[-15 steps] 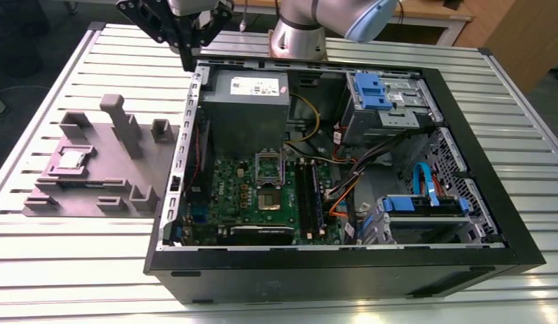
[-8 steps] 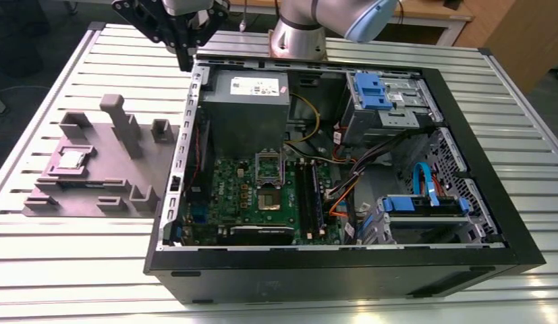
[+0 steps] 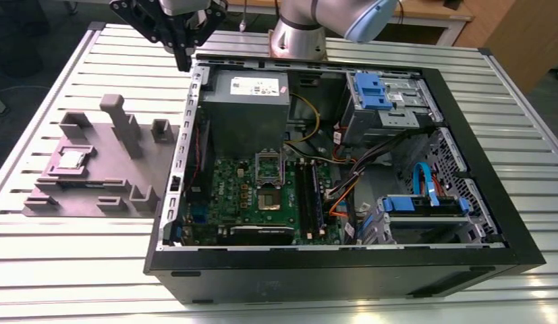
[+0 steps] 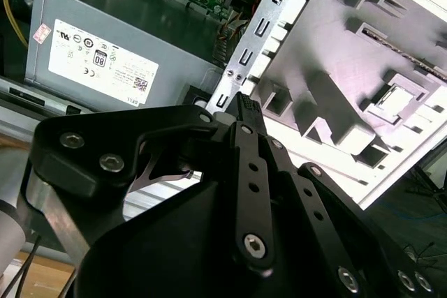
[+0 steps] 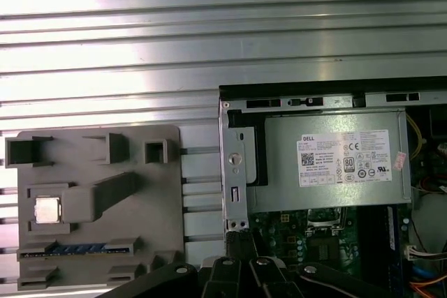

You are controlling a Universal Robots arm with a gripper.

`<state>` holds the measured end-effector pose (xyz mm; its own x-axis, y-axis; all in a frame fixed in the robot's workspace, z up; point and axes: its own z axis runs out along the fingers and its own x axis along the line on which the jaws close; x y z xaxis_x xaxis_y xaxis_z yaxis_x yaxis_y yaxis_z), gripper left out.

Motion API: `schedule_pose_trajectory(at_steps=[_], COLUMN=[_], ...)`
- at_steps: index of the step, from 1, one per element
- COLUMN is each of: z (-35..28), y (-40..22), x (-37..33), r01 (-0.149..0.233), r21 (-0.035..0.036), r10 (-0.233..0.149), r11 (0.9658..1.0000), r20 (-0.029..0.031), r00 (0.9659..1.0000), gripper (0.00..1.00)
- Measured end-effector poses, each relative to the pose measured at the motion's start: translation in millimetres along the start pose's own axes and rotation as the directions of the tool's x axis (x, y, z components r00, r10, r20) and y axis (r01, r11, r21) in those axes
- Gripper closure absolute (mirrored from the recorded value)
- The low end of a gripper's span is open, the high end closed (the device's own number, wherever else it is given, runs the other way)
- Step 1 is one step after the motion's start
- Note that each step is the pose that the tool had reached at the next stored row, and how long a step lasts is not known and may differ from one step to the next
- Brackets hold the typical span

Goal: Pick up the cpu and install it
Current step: 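Reach for the cpu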

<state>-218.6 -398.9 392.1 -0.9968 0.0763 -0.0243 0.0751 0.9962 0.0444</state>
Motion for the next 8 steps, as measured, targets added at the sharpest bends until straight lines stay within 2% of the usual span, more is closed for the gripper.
schedule_pose_trajectory(at_steps=[8], z=[0.1], y=[-0.2], x=[2.3], r01=[0.0], r21=[0.0], r10=[0.0], r11=[1.0], r20=[0.0], r00=[1.0], gripper=[0.89])
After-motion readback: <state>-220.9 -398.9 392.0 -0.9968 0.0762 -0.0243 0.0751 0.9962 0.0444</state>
